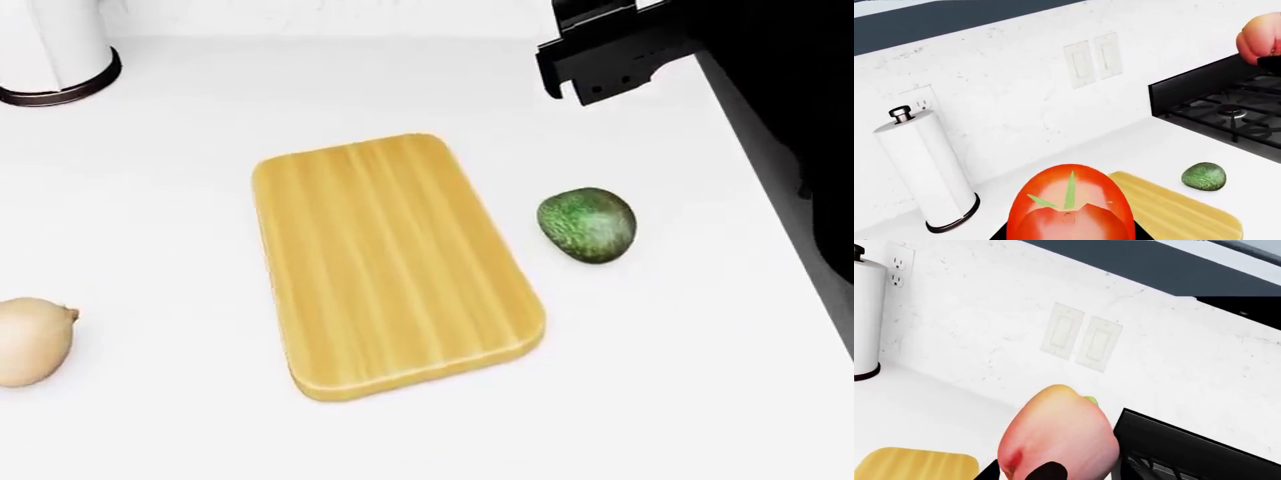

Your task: Place the avocado, onion, tomato and bell pepper on the cutting board.

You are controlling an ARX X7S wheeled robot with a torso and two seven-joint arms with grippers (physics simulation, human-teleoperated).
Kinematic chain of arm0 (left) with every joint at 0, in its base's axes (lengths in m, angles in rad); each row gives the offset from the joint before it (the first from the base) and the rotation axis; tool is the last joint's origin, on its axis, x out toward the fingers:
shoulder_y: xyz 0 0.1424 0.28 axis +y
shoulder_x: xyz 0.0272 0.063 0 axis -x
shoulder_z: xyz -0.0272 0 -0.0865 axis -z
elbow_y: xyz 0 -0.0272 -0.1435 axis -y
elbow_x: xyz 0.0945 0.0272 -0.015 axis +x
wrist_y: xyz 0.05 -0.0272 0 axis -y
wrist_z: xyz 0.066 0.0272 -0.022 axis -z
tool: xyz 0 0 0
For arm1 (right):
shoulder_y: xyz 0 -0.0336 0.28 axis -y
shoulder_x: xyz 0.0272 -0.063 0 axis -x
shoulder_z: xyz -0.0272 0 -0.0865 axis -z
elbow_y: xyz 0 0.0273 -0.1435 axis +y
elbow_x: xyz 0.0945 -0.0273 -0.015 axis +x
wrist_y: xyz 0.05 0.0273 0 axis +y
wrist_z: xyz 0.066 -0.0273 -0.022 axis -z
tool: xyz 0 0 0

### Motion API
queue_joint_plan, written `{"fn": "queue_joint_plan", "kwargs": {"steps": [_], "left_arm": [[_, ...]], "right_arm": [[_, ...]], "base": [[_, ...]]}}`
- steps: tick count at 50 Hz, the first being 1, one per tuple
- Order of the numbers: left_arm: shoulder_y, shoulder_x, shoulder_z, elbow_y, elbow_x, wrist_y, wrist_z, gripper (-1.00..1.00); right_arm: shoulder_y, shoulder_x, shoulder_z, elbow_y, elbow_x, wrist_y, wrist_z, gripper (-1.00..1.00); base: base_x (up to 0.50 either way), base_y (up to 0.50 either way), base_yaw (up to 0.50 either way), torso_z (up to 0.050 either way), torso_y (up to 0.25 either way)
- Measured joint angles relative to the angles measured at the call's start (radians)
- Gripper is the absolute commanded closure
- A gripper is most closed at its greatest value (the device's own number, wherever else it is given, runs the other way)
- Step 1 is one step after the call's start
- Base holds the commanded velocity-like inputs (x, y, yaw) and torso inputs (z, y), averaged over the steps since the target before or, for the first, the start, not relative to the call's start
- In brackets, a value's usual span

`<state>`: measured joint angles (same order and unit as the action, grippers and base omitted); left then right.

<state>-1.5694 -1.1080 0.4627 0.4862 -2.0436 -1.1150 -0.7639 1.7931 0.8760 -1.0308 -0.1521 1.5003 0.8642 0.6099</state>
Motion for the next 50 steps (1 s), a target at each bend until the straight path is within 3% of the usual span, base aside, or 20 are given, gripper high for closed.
{"fn": "queue_joint_plan", "kwargs": {"steps": [38,50], "left_arm": [[0.0,0.0,0.002,0.0,0.006,0.005,0.007,1.0],[0.011,-0.008,-0.002,0.008,0.004,0.013,0.008,1.0]], "right_arm": [[-0.018,-0.018,-0.006,-0.005,-0.004,0.0,-0.025,1.0],[-0.042,-0.048,-0.025,0.009,-0.016,-0.003,-0.068,1.0]], "base": [[0.32,0.0,0.0,0.0,0.001],[0.0,0.0,0.0,0.0,0.001]]}}
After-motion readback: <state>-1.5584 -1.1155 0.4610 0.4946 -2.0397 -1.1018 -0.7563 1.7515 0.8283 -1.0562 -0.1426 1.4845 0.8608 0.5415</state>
